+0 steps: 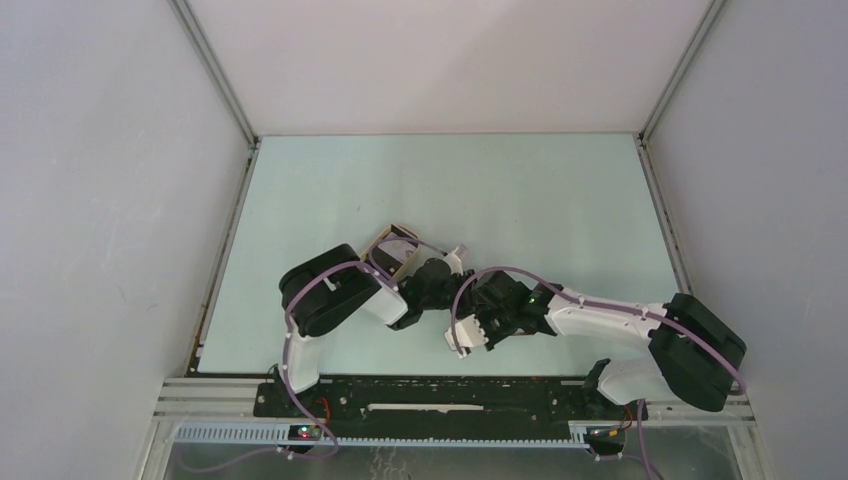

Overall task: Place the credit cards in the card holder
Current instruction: Insert the credit card into the card holder.

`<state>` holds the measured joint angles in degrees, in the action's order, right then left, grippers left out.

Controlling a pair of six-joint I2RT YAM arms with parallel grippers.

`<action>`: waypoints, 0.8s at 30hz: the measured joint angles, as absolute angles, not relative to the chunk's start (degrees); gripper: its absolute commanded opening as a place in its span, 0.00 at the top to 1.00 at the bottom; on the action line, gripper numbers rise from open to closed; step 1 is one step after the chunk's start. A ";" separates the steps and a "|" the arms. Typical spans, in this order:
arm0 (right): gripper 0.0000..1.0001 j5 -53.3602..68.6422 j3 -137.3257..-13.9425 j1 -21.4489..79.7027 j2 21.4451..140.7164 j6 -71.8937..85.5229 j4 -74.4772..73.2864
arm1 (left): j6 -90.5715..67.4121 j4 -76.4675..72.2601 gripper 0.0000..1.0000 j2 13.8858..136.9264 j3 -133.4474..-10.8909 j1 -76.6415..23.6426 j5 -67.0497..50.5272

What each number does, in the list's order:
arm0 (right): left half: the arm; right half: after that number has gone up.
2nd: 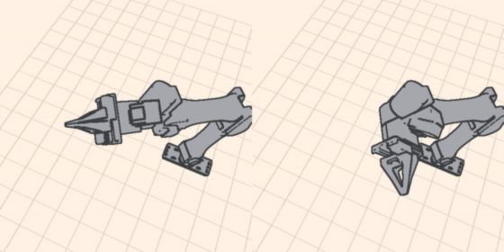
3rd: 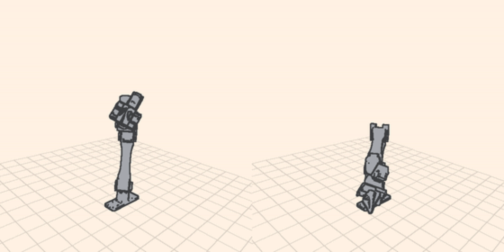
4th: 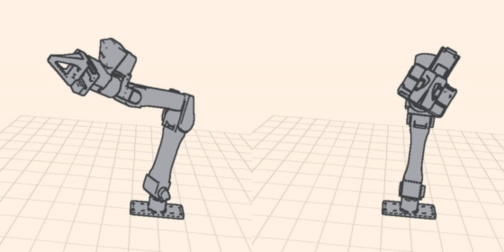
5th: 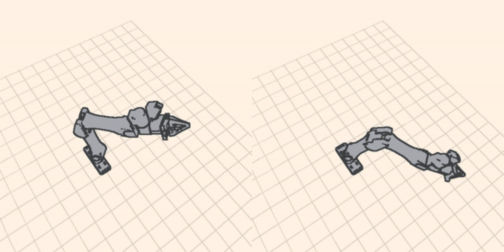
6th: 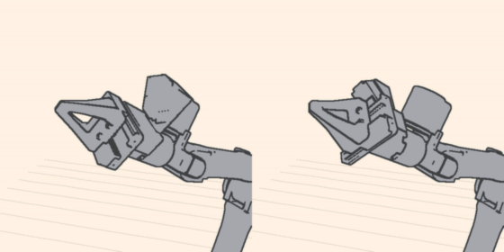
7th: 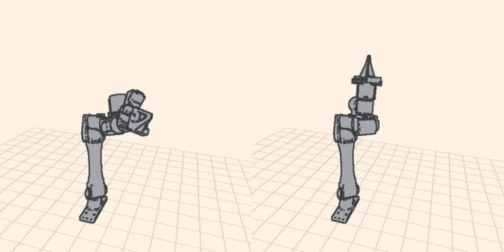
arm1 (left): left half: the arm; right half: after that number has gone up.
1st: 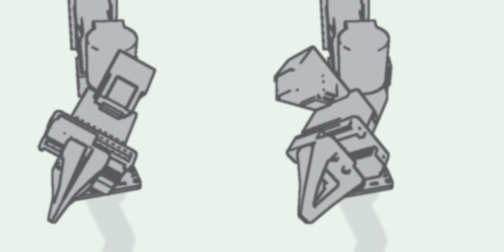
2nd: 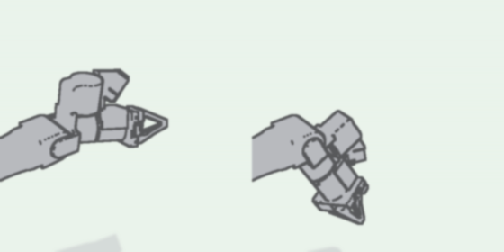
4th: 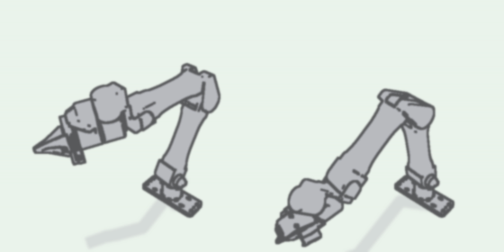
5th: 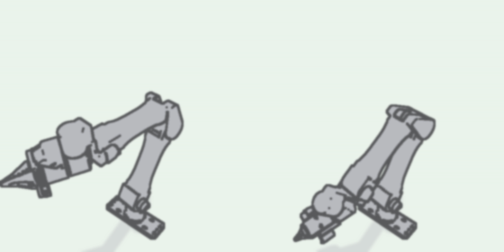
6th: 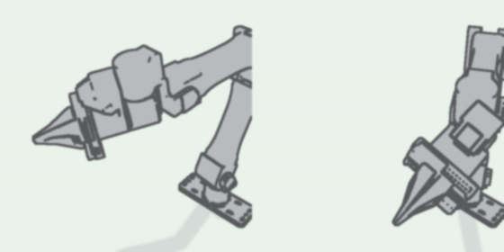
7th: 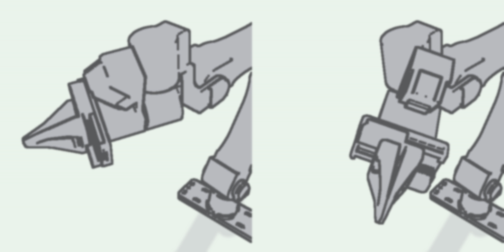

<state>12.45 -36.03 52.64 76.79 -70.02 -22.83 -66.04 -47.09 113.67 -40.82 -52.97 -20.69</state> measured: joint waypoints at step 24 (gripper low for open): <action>1.00 12.64 -34.79 47.09 74.74 -69.69 -23.09 | -66.11 -49.23 0.53 114.39 -40.82 -51.57 -21.82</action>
<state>12.64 -34.79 47.09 74.74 -69.69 -23.09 -66.11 -49.23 114.39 -40.82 -51.57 -21.82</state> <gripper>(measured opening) 0.006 0.460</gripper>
